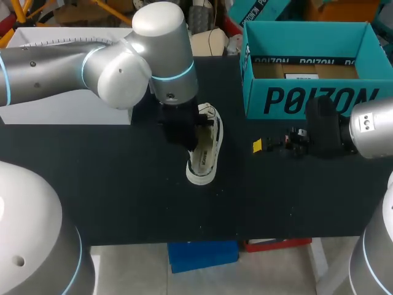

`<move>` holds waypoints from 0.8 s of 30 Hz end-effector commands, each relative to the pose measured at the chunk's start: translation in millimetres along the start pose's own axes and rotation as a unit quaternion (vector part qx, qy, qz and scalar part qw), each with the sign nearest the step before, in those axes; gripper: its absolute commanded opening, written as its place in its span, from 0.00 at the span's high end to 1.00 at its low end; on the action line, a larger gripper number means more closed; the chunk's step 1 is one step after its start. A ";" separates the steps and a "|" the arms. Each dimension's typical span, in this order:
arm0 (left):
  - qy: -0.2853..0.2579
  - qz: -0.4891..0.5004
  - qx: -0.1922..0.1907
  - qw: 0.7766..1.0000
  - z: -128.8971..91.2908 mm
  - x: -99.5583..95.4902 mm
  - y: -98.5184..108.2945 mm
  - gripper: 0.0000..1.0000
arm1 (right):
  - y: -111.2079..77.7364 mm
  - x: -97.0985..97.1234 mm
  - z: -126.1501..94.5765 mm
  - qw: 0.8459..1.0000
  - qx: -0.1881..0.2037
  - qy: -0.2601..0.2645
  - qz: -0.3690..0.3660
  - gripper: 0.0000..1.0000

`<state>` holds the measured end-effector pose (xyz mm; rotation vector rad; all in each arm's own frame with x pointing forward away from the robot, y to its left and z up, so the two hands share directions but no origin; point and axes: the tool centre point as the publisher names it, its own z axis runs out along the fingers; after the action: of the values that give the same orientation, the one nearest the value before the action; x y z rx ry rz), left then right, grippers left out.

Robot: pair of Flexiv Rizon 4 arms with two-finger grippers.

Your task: Take the shoe out of the shoebox, open the shoe tongue, remove and reinsert the insole, then place the shoe into the shoebox

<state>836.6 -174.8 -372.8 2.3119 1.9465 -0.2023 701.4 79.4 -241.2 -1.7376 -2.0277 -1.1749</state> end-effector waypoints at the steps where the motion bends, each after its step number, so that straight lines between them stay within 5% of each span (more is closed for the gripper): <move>1: 0.009 0.011 0.013 1.000 17.8 -11.1 1.9 1.00 | 0.4 0.8 -0.1 1.000 0.001 -0.001 0.000 0.00; 24: 0.056 0.051 0.072 0.994 65.9 -13.0 -23.8 1.00 | 0.4 0.8 -0.1 1.000 0.001 -0.001 0.000 0.00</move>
<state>810.7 -189.6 -419.6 2.5503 1.9148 -0.2127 701.4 79.4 -241.3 -1.7375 -2.0277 -1.1749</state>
